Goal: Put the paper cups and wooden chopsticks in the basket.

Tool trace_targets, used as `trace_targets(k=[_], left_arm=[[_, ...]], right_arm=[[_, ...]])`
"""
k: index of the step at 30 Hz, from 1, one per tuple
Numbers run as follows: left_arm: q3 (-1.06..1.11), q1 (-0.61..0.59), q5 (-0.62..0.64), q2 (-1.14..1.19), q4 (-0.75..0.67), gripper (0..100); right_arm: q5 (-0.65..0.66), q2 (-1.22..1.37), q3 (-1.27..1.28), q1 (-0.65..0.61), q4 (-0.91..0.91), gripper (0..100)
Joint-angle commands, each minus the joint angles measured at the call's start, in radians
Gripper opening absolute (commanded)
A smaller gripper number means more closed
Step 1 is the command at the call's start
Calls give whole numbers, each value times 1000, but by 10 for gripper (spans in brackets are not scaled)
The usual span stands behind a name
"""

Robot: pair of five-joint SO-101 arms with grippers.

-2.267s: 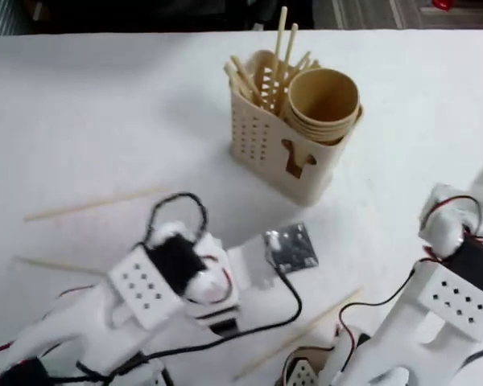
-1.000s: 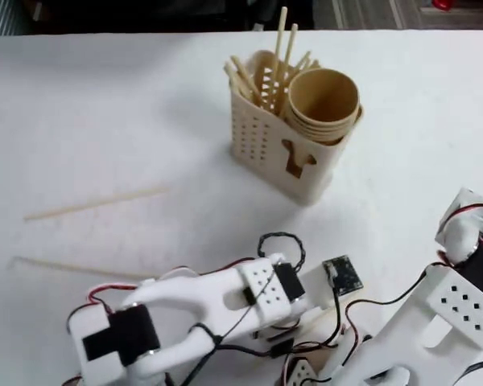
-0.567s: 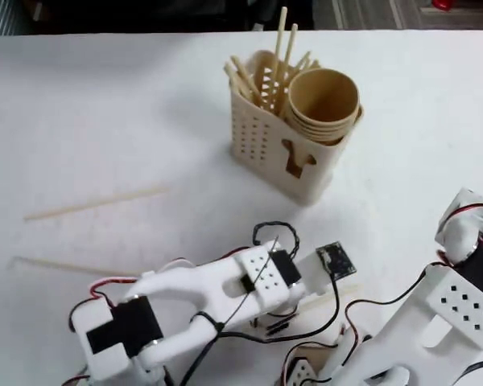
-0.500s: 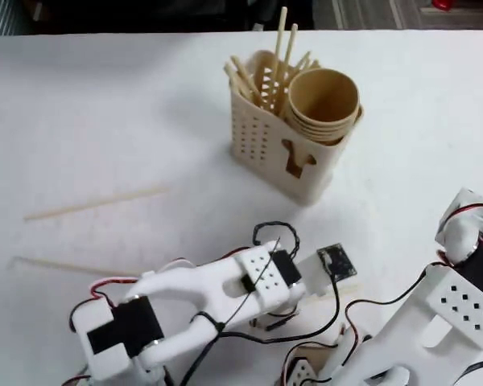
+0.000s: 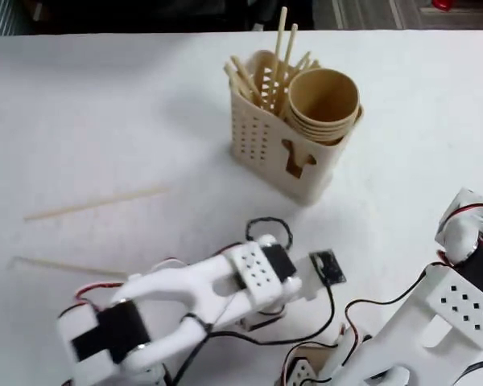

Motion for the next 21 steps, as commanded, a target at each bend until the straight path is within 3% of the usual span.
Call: trace_targets(k=[1,7,14,21], left_arm=[[-37,-104,-64,-194,78,23],[-37,-392,-296,-335,189,23],[-37,-779,-822,-463,331,23],[-8,-1190,-1336,-492,334,23]], right_arm=[[0,-2,-9,7,-19,99],[0,-1,-9,1,-19,99],[0,1,-9,-1,-19,99],[0,1,-6,-1,-19,99]])
